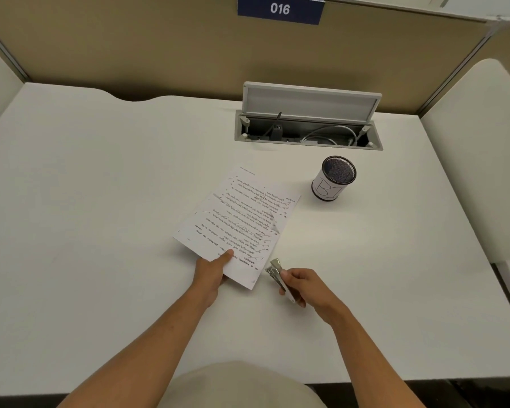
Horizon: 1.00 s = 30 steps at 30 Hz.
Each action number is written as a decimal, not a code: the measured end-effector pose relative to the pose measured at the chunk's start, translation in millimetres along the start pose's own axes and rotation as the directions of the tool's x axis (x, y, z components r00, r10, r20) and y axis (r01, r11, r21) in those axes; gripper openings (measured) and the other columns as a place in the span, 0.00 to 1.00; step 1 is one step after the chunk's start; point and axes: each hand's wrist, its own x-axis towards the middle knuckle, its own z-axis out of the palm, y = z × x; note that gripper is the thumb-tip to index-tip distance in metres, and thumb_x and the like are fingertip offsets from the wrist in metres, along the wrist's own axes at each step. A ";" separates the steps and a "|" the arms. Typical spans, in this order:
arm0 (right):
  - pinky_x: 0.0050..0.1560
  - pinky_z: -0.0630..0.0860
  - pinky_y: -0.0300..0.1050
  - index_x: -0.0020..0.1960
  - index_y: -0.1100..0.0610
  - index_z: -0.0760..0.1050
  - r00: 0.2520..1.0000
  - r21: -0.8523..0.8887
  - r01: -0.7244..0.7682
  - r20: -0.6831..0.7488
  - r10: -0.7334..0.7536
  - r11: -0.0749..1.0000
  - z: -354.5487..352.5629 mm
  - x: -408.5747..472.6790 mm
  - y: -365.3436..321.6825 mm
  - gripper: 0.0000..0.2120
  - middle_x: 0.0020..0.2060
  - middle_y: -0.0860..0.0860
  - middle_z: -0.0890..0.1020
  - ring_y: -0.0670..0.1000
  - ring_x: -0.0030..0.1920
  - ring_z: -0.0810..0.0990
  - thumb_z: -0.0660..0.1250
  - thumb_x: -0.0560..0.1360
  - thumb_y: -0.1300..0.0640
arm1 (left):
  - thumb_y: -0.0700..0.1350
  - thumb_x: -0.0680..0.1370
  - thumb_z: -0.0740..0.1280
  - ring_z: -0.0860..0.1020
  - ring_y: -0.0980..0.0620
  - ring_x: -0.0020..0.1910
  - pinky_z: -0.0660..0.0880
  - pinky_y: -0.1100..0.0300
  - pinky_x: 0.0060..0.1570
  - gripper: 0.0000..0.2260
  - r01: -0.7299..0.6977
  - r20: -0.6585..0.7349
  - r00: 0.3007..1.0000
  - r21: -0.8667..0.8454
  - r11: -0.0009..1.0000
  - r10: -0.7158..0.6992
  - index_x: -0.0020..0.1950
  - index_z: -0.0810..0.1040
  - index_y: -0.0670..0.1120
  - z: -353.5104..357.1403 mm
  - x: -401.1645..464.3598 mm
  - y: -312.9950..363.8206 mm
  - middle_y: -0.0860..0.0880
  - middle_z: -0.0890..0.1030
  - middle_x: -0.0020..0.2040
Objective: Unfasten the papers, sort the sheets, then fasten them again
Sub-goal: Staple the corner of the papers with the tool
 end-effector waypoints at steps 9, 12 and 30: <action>0.33 0.76 0.44 0.46 0.61 0.78 0.992 0.035 -0.063 0.108 0.059 0.997 13.5 -1.5 3.0 0.16 0.35 0.54 0.82 0.51 0.33 0.78 0.65 0.78 0.48 | 0.35 0.77 0.70 0.81 0.49 0.54 0.79 0.50 0.53 0.15 0.005 -0.005 1.000 -0.006 1.000 -0.005 0.60 0.77 0.49 0.3 0.2 -0.7 0.49 0.83 0.56; 0.34 0.77 0.45 0.45 0.61 0.78 0.992 0.048 -0.062 0.116 0.056 0.997 19.3 1.0 1.2 0.15 0.35 0.54 0.82 0.52 0.32 0.78 0.66 0.78 0.48 | 0.36 0.77 0.70 0.81 0.50 0.54 0.79 0.53 0.47 0.15 -0.001 0.002 1.000 0.004 1.000 0.000 0.61 0.77 0.49 0.2 -0.1 -0.5 0.50 0.83 0.56; 0.38 0.78 0.45 0.45 0.59 0.81 0.987 0.063 -0.051 0.154 0.041 0.997 30.7 7.1 -1.4 0.11 0.36 0.56 0.82 0.53 0.33 0.78 0.67 0.77 0.52 | 0.36 0.76 0.71 0.81 0.48 0.56 0.79 0.50 0.54 0.15 -0.013 0.018 1.000 0.020 1.000 0.013 0.60 0.77 0.50 -1.0 2.2 -1.7 0.50 0.83 0.57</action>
